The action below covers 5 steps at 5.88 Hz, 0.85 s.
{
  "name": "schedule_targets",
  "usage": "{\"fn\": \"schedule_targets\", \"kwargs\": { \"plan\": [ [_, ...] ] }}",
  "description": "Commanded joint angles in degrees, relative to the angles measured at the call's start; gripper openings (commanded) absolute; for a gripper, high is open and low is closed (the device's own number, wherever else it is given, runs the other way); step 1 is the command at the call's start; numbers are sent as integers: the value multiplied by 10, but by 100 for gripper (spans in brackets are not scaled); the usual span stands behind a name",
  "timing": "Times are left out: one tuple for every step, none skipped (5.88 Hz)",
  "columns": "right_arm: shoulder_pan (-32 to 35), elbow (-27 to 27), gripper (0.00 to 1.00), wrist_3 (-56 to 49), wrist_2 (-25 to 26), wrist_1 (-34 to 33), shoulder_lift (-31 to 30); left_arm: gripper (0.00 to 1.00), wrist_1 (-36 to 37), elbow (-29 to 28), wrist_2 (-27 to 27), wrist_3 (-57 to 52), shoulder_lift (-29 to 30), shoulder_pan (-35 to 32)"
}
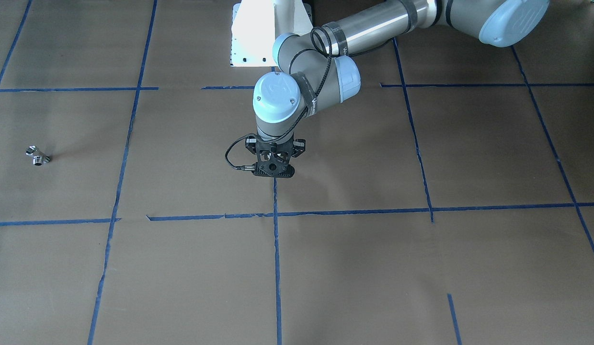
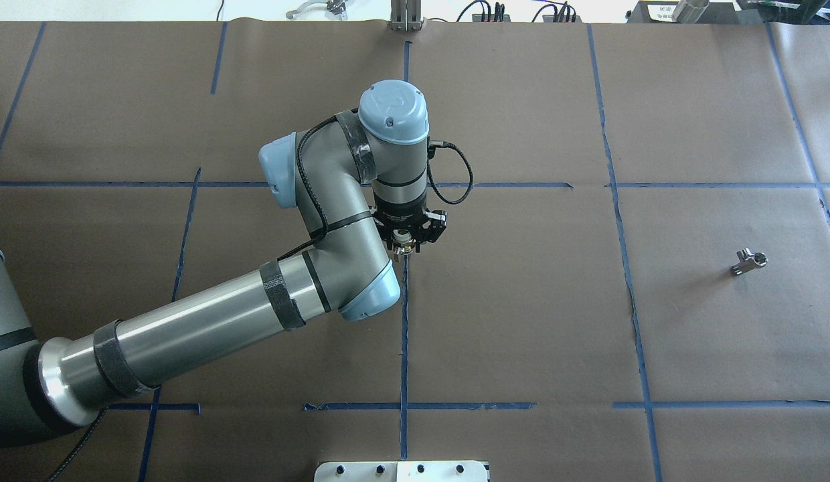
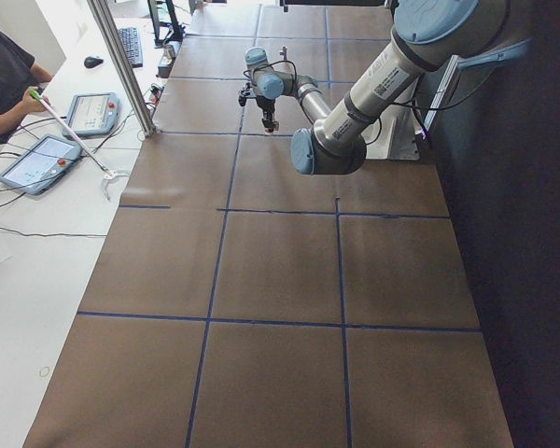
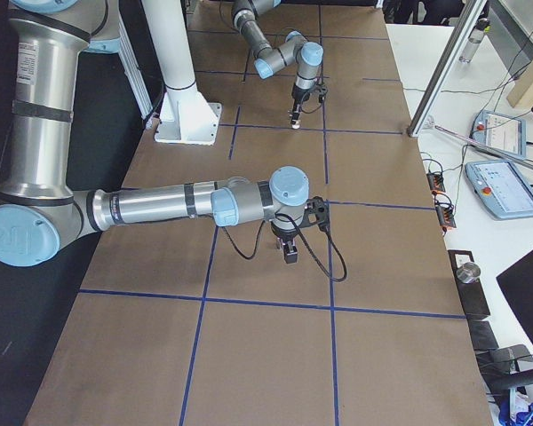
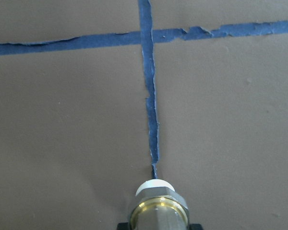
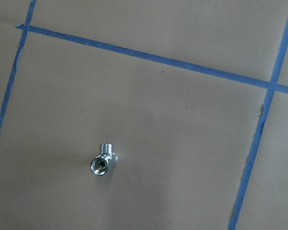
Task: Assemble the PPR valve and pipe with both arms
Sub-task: 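Carry the PPR fitting with the left gripper to the table center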
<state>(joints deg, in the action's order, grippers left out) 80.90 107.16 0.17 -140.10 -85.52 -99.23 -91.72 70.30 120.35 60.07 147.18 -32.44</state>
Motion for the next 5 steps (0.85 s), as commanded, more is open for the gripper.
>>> {"fn": "schedule_targets", "kwargs": {
  "plan": [
    [0, 0, 100, 0, 0, 0, 0, 8, -1, -1, 0, 0, -1, 4],
    [-1, 0, 100, 0, 0, 0, 0, 13, -1, -1, 0, 0, -1, 5],
    [-1, 0, 100, 0, 0, 0, 0, 15, -1, -1, 0, 0, -1, 5],
    [-1, 0, 100, 0, -1, -1, 0, 18, -1, -1, 0, 0, -1, 5],
    [-1, 1, 100, 0, -10, 0, 0, 29, -1, -1, -4, 0, -3, 5]
  ]
}}
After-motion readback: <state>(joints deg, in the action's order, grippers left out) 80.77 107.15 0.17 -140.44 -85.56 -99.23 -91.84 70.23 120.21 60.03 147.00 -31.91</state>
